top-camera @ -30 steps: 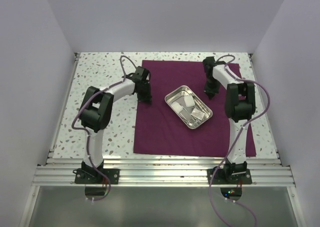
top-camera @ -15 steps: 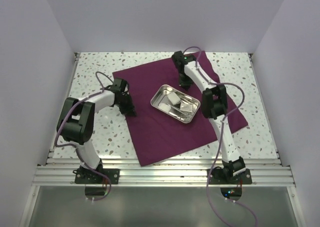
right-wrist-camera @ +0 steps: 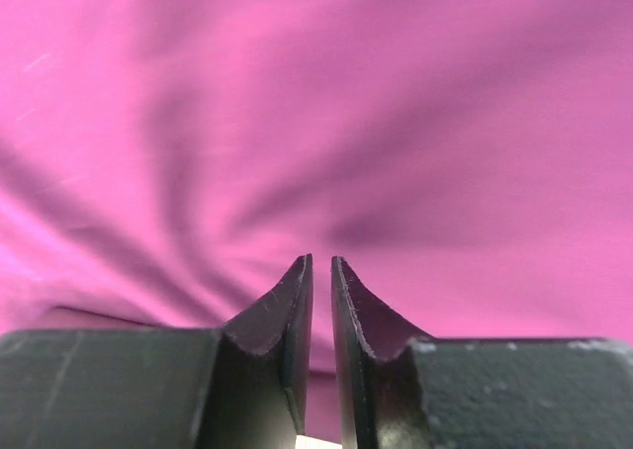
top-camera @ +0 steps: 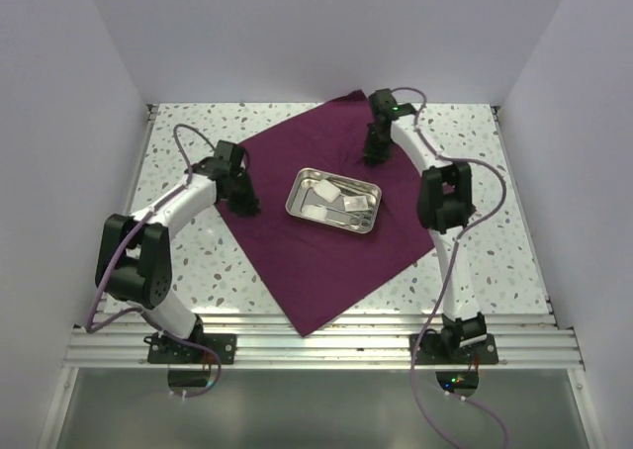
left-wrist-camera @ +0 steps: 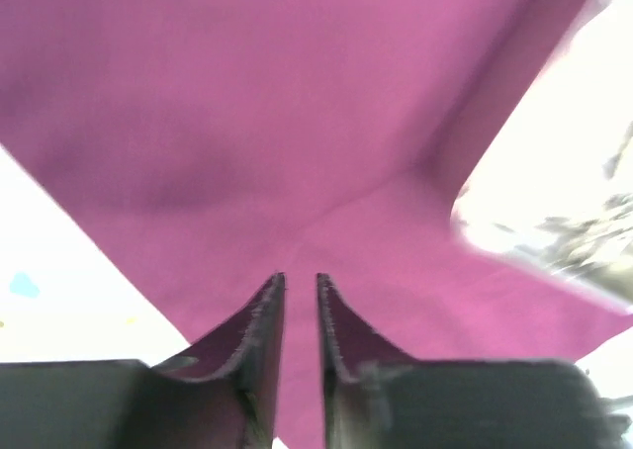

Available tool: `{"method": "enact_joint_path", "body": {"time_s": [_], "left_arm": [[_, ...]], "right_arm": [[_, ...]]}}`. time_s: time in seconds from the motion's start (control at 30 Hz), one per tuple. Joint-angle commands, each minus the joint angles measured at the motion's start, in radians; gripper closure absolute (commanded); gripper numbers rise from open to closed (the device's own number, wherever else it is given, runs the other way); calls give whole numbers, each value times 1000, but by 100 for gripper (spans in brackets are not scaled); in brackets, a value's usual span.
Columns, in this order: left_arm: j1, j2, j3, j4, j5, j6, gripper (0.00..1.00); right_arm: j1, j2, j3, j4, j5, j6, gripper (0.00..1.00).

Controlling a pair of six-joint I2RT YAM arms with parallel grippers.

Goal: Prepare the surgical pack

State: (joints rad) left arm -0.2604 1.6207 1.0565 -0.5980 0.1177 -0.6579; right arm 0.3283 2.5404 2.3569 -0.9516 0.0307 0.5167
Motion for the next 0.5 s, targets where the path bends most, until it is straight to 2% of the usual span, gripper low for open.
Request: {"method": "enact_joint_path", "body": {"time_s": [0.0, 0.07, 0.2, 0.37, 0.47], "left_arm": [[3, 17, 151, 3, -64, 56, 75], [6, 106, 195, 10, -37, 66, 73], [10, 299, 302, 18, 34, 80, 73], [16, 390, 312, 32, 43, 87, 73], [21, 401, 265, 35, 40, 90, 74]], "right_arm": [[-153, -207, -86, 7, -20, 16, 82], [-204, -238, -169, -30, 20, -17, 82], [-264, -339, -373, 0, 34, -53, 81], [-293, -382, -547, 39, 55, -73, 81], [-299, -394, -617, 36, 61, -78, 82]]}}
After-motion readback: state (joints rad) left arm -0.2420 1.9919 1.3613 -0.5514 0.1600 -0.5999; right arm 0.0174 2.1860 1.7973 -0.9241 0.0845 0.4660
